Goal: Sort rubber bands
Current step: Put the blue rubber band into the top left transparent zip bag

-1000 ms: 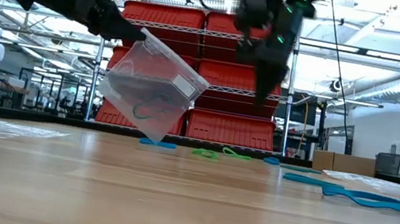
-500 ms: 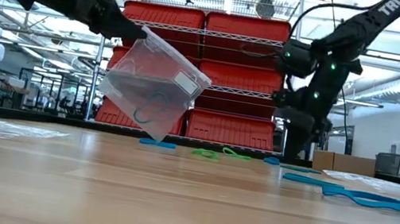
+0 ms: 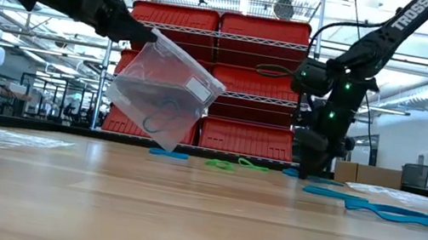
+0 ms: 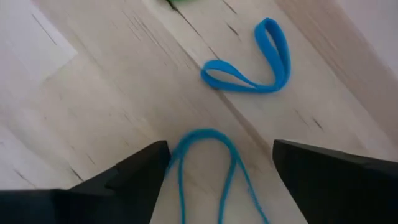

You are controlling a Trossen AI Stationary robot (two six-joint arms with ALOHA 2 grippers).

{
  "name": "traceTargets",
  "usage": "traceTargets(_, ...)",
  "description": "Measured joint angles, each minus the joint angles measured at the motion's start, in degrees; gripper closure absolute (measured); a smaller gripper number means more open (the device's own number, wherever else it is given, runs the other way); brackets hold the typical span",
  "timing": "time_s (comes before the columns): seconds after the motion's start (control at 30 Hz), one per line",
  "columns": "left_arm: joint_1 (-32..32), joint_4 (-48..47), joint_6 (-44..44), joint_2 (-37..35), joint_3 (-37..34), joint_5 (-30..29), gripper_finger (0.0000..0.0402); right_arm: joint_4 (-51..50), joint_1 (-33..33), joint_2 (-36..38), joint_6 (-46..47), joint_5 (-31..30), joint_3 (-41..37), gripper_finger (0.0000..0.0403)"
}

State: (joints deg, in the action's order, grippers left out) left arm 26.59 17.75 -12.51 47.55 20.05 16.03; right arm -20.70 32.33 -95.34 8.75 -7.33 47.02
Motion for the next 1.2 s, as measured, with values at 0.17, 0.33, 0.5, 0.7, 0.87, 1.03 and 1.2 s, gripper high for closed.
traceTargets(0.17,0.0,-0.2,0.0,0.0,0.0,0.0,0.0401,0.4,0.4,-2.2,-0.7,0.7,0.1,0.0119)
traceTargets(0.33,0.0,-0.3,0.0,0.0,0.0,0.0,0.0401,-1.3,0.2,-2.4,-0.3,1.9,0.2,0.0167)
traceTargets(0.5,0.0,-0.3,0.1,0.0,0.0,0.0,0.0401,-2.9,0.2,-2.5,-1.5,4.2,0.3,0.0292)
traceTargets(0.7,0.0,-0.3,0.1,0.0,0.0,0.1,0.0401,-3.6,-1.6,-2.5,-3.8,3.6,0.3,0.0394)
traceTargets(0.87,0.0,-0.3,0.1,0.0,0.0,0.1,0.0401,-5.2,-3.9,-1.1,-2.7,3.1,1.2,0.0400)
traceTargets(1.03,0.0,-0.3,0.1,0.0,0.0,0.4,0.0401,-7.6,-7.6,3.3,-1.9,6.9,3.0,0.0402)
traceTargets(1.2,0.0,-0.3,0.1,0.0,0.0,0.4,0.0401,-8.2,-12.8,6.4,-0.5,5.4,6.7,0.0403)
